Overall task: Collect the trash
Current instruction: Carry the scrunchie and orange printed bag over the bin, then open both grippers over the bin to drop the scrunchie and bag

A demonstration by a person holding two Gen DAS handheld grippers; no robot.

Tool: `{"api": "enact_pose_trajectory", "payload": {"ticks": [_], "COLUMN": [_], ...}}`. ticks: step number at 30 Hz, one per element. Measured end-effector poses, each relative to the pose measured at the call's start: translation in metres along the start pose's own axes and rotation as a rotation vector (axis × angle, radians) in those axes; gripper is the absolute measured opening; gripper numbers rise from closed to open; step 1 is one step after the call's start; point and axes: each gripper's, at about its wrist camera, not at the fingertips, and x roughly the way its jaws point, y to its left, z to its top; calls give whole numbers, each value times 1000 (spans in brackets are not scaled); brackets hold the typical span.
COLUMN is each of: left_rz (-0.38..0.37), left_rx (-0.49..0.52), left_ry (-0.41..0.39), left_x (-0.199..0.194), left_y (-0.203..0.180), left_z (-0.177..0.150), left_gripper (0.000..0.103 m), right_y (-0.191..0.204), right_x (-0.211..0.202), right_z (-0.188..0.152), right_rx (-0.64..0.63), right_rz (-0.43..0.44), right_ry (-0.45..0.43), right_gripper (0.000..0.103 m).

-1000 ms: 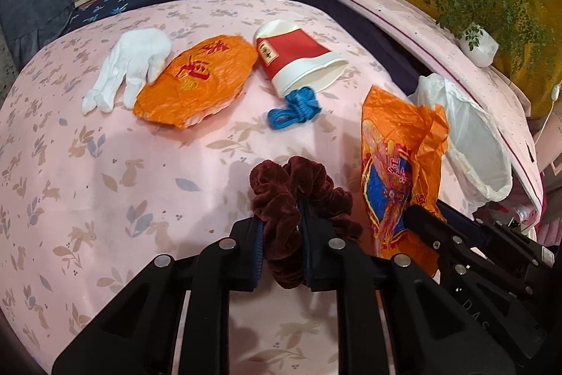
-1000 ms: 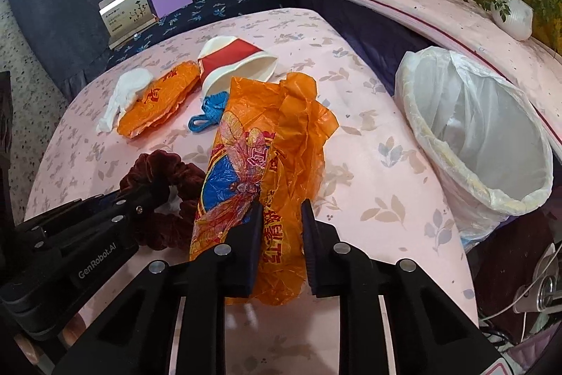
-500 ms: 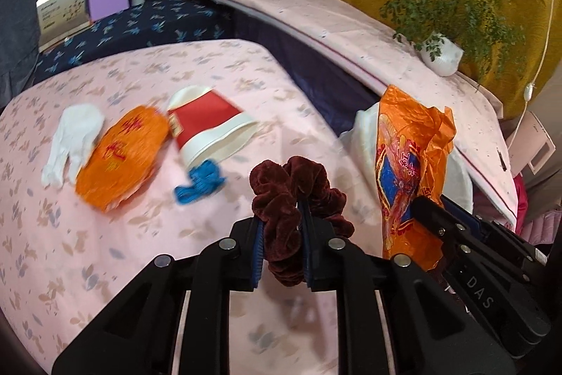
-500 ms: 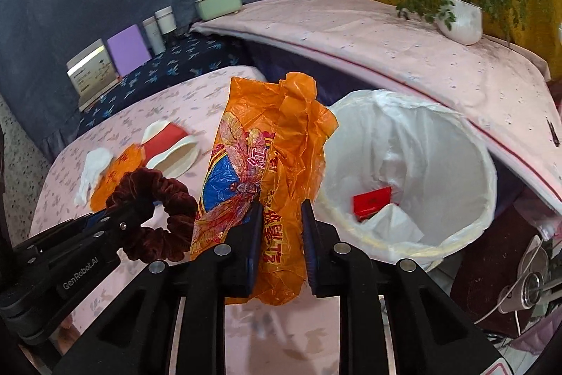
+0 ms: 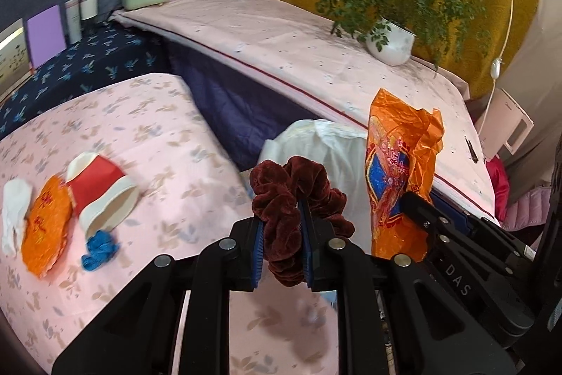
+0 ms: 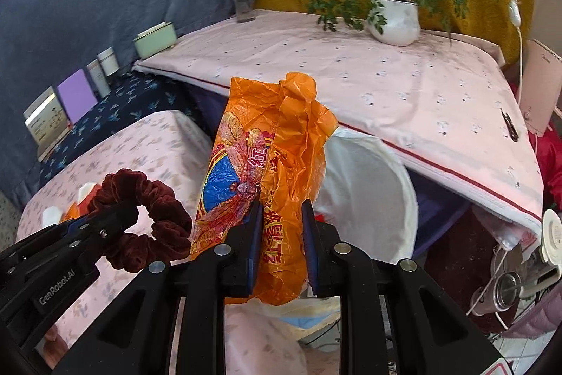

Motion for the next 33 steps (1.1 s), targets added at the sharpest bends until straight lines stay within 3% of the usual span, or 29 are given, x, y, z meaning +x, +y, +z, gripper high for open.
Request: {"api": "enact_pose_trajectory", "payload": {"ticks": [6,8,10,14,18,33], "left_rz": [-40,-41,-38,-27,-17,40], "left_rx": [13,4,-5,-13,-27,-84], "left_ry": [11,9,-1,-20,-19,-45], "left_x": [17,20,19,16,15,-2], "left_y": [-19,-20,-20,-16,-9,24], "left_z": [12,15,17,19,19,12], "left_gripper": [21,27,41,55,56,56], "right_y": [-18,-21,-23,-21,-18,12], "right_x": [11,14,15,14,13,1], "right_z": [5,7,8,9,12,10], "right_rx": [25,30,33,31,28,-5], "right_rz": [-35,-41,-45,-55,-53,-7], "right_ry": [8,9,4,-9,-20,-29], "right_gripper": [23,25,27,36,41,42]}}
